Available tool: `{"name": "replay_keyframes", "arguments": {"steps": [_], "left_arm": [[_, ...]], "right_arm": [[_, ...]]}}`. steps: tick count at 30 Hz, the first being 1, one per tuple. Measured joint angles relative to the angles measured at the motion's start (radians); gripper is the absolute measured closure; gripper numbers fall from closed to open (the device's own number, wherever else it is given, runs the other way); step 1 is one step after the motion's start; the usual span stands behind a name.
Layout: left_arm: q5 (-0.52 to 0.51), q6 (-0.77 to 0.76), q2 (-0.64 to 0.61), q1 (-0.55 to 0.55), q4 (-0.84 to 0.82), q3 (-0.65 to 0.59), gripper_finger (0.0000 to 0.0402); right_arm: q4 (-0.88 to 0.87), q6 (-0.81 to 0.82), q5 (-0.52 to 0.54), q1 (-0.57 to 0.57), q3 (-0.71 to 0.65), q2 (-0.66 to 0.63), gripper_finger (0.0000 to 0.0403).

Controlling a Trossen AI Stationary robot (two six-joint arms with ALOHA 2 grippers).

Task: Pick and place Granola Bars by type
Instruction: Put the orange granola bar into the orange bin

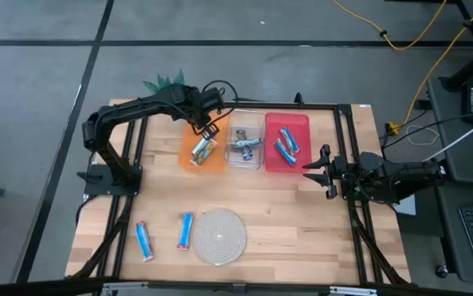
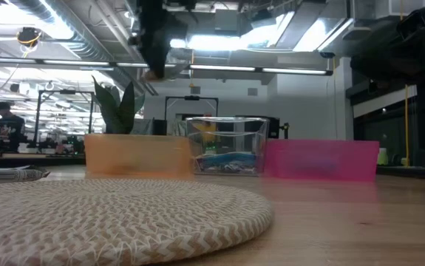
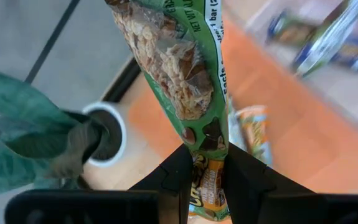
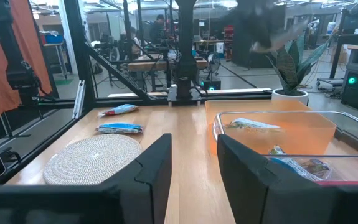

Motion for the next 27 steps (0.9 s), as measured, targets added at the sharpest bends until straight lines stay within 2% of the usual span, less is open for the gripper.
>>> {"name": "replay_keyframes", "arguments": {"steps": [8, 19, 27], "left_arm": [[0.012, 0.038, 0.0, 0.055, 0.032, -0.169, 0.0332], [0.103, 0.069, -0.001, 0.115, 0.243, -0.347, 0.0332], [0.123, 0.074, -0.001, 0.132, 0.328, -0.464, 0.0332]], "right_arm": [[0.0, 0.0, 0.0, 0.0, 0.0, 0.0, 0.0271], [0.0, 0.0, 0.0, 0.0, 0.0, 0.0, 0.0271], [0.0, 0.0, 0.0, 0.0, 0.0, 0.0, 0.0271]]}}
